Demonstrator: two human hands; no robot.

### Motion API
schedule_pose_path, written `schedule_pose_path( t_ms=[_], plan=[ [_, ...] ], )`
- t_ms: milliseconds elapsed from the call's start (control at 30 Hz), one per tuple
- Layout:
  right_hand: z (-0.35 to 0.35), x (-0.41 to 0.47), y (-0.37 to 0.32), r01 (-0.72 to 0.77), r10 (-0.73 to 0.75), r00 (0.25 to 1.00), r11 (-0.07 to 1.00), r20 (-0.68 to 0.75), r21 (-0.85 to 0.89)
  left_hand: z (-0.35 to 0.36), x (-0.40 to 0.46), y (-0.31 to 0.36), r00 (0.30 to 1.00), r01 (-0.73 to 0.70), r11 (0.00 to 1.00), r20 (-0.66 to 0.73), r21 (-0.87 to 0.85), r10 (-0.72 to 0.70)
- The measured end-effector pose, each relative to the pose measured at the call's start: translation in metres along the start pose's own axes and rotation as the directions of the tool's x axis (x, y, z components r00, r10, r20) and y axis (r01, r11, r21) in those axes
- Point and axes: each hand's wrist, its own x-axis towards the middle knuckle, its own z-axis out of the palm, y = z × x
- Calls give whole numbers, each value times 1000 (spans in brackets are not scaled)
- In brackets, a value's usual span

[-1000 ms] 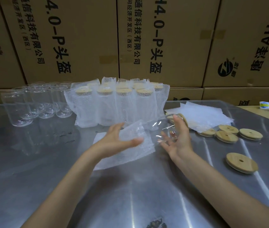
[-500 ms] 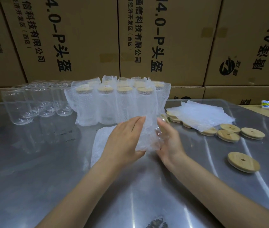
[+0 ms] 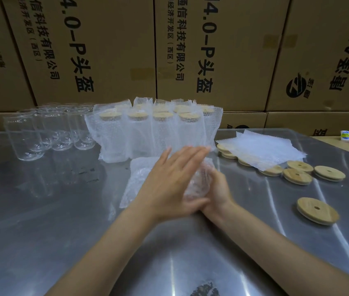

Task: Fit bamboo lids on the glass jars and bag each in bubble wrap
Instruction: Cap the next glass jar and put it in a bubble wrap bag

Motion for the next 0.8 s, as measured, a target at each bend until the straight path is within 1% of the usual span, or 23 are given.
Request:
schedule_pose_path(
  t_ms=[33,67,100,133,167,200,233,267,300,333,367,400,433,467,567,633,733,767,800],
  plan=[
    [0,0,-4,-7,7,1000,1000,-29,9,-4,2,-2,996,74,995,-42,-59,-77],
    [-2,0,-8,-11,10,999,1000,-49,-2,-8,3,-6,978,163,980,-109,-115,-176],
    [-4,0,-12,-7,6,998,1000,-63,-19,-11,5,-10,938,268,948,-178,-175,-298],
    [-6,0,-16,5,-7,997,1000,-75,-25,-15,6,-16,873,381,890,-218,-252,-436],
    [-8,1,-19,23,-24,996,1000,-82,-12,-18,6,-23,789,491,798,-211,-349,-577],
    [-9,1,-22,42,-41,996,999,-82,9,-20,5,-30,687,591,662,-143,-460,-713],
    [-9,1,-24,56,-53,996,998,-77,29,-21,3,-38,573,674,476,-7,-565,-820],
    [-9,1,-26,65,-62,996,997,-67,44,-19,2,-45,461,728,265,165,-633,-872],
    [-9,2,-27,72,-69,996,996,-49,58,-18,0,-49,378,749,74,332,-659,-865],
    [-8,1,-27,73,-72,997,995,-23,70,-14,-2,-51,340,742,-67,460,-668,-820],
    [-8,1,-26,71,-72,997,995,6,73,-9,-4,-51,346,717,-157,543,-679,-765],
    [-8,0,-25,74,-76,997,995,32,61,-5,-5,-49,371,692,-206,586,-692,-721],
    [-8,0,-25,84,-86,995,996,53,43,-2,-6,-46,398,671,-228,602,-706,-693],
    [-8,0,-25,100,-102,992,995,68,27,0,-6,-43,424,663,-218,599,-716,-679],
    [-12,1,-29,127,-131,988,991,86,50,3,-5,-38,502,680,-111,571,-724,-650],
    [-14,2,-32,137,-142,987,988,70,73,3,-6,-40,527,690,-77,573,-720,-628],
    [-16,2,-32,142,-147,986,987,78,69,2,-8,-45,532,715,-63,600,-696,-597],
    [-16,2,-32,138,-145,985,988,93,70,0,-9,-46,530,718,-82,619,-691,-579],
    [-15,0,-33,136,-143,983,988,111,72,0,-10,-48,518,717,-124,643,-686,-563]
  ],
)
